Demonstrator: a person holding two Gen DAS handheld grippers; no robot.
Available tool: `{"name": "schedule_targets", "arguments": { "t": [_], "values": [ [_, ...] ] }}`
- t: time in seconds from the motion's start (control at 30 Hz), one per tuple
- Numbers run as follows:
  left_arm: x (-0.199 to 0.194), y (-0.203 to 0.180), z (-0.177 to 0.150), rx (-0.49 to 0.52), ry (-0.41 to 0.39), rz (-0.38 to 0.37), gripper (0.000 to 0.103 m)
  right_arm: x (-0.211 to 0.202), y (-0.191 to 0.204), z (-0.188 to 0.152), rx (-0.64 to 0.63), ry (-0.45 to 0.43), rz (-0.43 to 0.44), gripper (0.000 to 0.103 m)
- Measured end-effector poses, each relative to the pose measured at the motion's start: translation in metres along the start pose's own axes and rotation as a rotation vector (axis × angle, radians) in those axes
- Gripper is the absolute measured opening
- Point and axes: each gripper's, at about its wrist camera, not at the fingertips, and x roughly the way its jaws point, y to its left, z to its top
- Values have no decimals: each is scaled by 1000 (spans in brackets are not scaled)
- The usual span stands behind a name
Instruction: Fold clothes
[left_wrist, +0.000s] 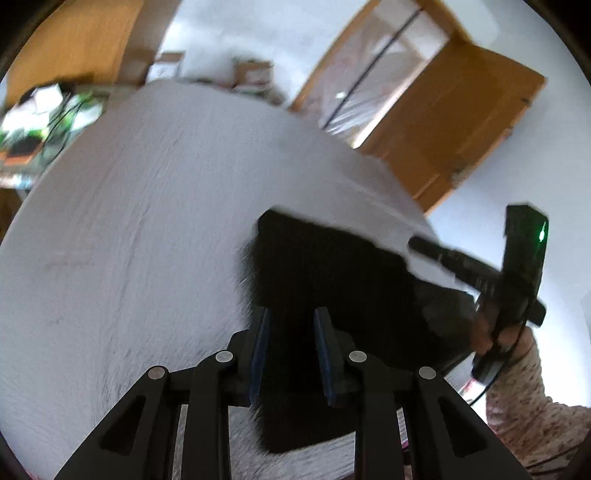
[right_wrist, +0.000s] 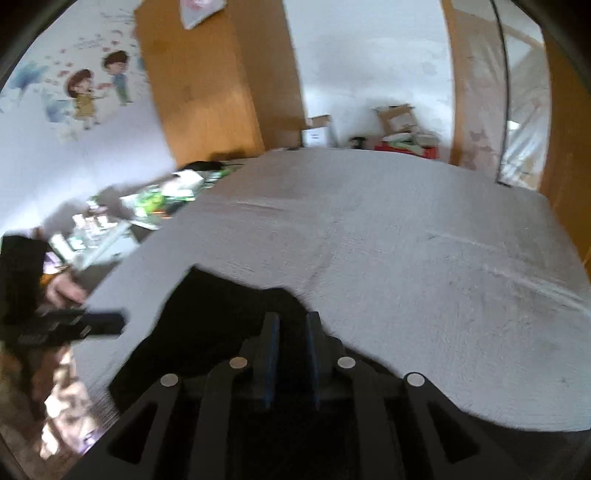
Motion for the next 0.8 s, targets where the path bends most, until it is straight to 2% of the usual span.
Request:
{"name": "schedule_targets", "arguments": {
  "t": [0.07, 0.23, 0.3, 0.37, 0.47, 0.63, 0.8],
  "values": [
    [2, -12, -5, 27, 4, -9, 26, -1, 4, -9, -6, 12, 4, 15],
    [21, 1, 1, 45, 72, -13, 26, 11, 9, -30, -4, 61, 0, 15],
    [24, 11, -2, 23, 97, 13, 26, 19, 5, -40, 5, 78, -17, 15],
    [41, 19, 0, -7, 124, 22, 26, 19, 2, -47, 4, 56, -17, 15],
    [42, 28, 0, -45, 130, -22, 26, 16, -1, -47, 5, 51, -16, 15],
    [38, 18, 1, -1, 134, 28, 26, -6, 4, -47, 10, -1, 20, 15],
    [25, 27, -9, -9, 132, 30, 26, -9, 15, -71, 1, 8, 20, 15]
  ]
}}
